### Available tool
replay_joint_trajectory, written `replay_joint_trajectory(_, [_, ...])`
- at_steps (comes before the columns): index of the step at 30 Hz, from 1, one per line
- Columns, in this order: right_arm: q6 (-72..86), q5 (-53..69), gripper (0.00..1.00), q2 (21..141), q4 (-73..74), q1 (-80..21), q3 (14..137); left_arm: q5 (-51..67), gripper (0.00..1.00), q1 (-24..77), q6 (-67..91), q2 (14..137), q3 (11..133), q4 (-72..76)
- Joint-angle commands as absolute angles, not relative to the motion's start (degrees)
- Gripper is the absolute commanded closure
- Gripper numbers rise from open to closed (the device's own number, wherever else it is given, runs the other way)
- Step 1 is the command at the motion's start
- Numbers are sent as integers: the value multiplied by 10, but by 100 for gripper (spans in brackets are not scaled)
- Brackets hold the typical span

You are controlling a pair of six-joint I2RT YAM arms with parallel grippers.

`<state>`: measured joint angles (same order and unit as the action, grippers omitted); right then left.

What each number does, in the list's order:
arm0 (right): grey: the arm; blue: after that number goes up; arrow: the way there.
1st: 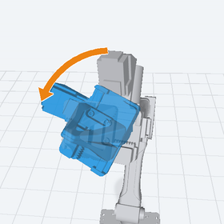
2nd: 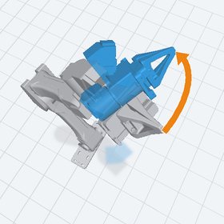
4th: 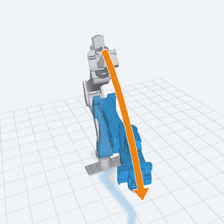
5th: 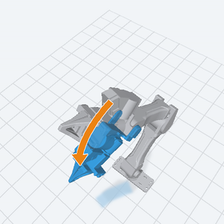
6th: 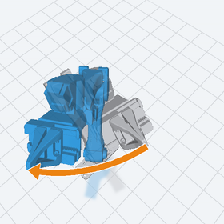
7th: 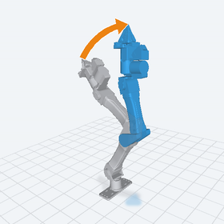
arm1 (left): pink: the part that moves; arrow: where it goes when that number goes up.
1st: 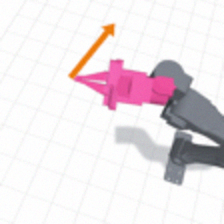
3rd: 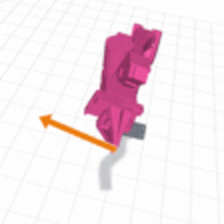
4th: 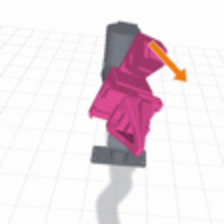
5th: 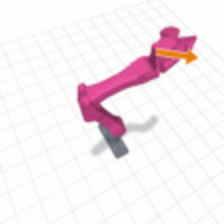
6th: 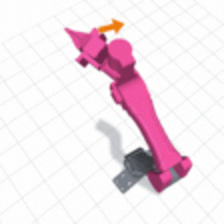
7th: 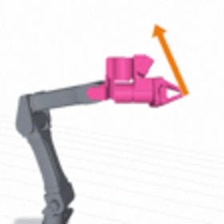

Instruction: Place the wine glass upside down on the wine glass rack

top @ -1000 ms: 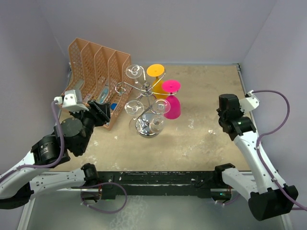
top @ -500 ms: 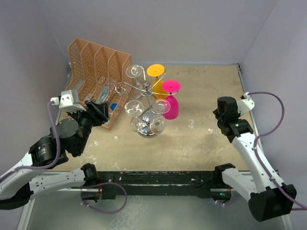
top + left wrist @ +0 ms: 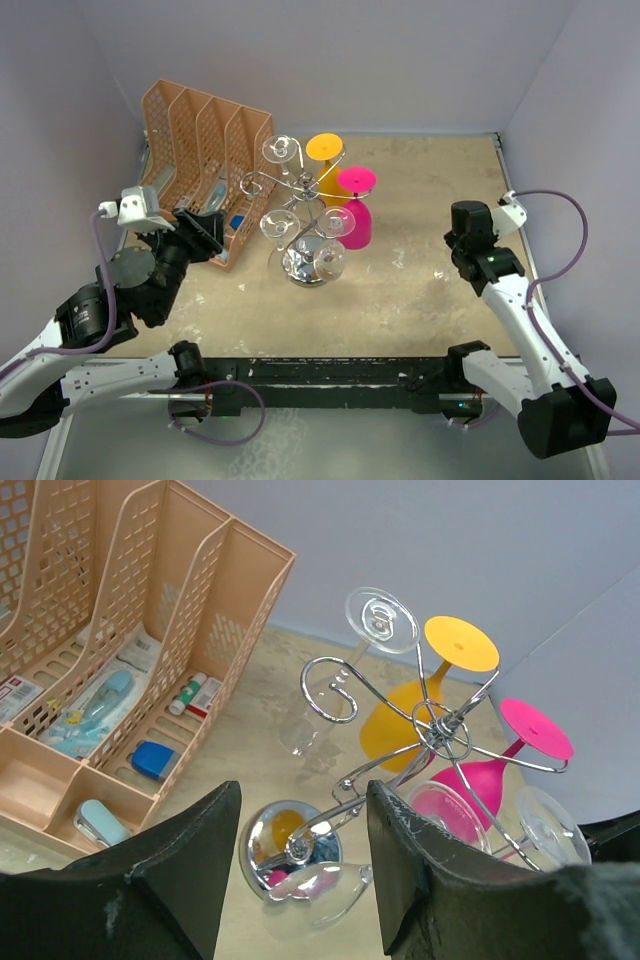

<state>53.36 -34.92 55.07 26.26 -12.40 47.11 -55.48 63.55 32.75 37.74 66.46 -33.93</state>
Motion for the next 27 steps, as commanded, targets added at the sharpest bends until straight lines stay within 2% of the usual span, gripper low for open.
replay_joint_trajectory(1, [531,-353,100,535,263,-123,485,-524,50,637,310,376,691,-316])
replay_joint_trajectory(14, [509,-302,100,451,291,-123,578,-369,48,637,265,429,739,-250])
replay_joint_trajectory(20, [502,-219,100,366,187,-123,594,-338,46,637,326,486,776,-176])
replay_joint_trajectory(27, [500,-159,100,279,33,-123,583,-216,46,637,392,562,774,-2])
